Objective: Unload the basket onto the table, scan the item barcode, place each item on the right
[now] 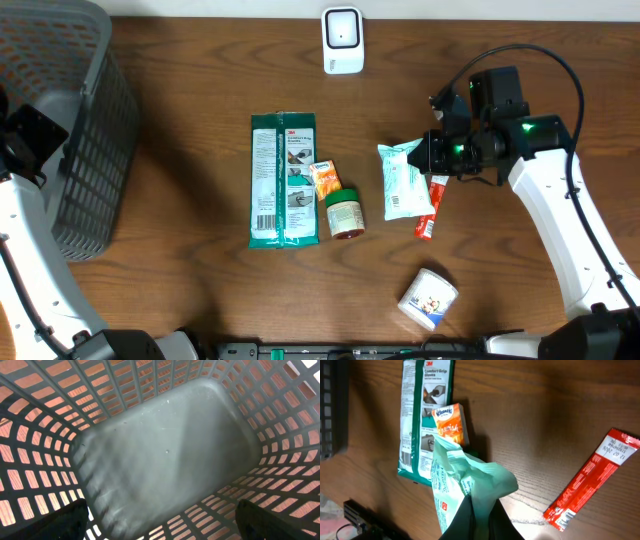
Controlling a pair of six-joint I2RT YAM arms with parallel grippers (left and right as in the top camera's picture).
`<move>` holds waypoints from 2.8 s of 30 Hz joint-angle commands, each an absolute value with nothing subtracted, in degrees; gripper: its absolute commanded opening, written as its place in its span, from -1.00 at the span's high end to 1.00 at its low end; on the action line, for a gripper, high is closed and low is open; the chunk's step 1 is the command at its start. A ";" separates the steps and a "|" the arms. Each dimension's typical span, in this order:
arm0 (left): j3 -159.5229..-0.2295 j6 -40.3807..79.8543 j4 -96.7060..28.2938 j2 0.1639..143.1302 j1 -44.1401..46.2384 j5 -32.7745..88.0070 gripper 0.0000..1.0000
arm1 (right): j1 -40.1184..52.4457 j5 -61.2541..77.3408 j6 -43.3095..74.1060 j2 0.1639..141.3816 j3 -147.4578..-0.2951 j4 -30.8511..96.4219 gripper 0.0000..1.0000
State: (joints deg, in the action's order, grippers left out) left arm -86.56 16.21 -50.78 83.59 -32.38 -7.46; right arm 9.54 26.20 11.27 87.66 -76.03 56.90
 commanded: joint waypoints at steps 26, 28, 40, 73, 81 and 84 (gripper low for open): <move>-87.33 15.46 -50.81 84.01 -32.56 -7.79 -0.87 | 8.88 27.27 10.70 86.48 -77.23 57.65 0.98; -87.33 15.44 -50.81 84.01 -32.56 -7.79 -0.87 | 8.88 27.27 10.83 86.48 -77.23 57.74 0.98; -87.33 15.46 -50.81 84.01 -32.56 -7.79 -0.87 | 9.17 24.64 14.04 86.48 -77.23 56.97 0.98; -87.33 15.46 -50.81 84.01 -32.56 -7.79 -0.87 | 16.36 8.27 10.70 90.06 -93.80 50.68 0.98; -87.33 15.46 -50.81 84.01 -32.56 -7.79 -0.87 | 21.32 -4.54 2.83 108.81 -127.33 63.88 0.99; -87.33 15.44 -50.81 84.03 -32.56 -7.79 -0.87 | 24.03 -13.23 -1.63 117.93 -142.93 68.64 0.98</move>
State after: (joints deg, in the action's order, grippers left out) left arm -86.56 16.21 -50.72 83.57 -32.36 -7.49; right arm 21.41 -2.44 4.34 111.92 -132.68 67.05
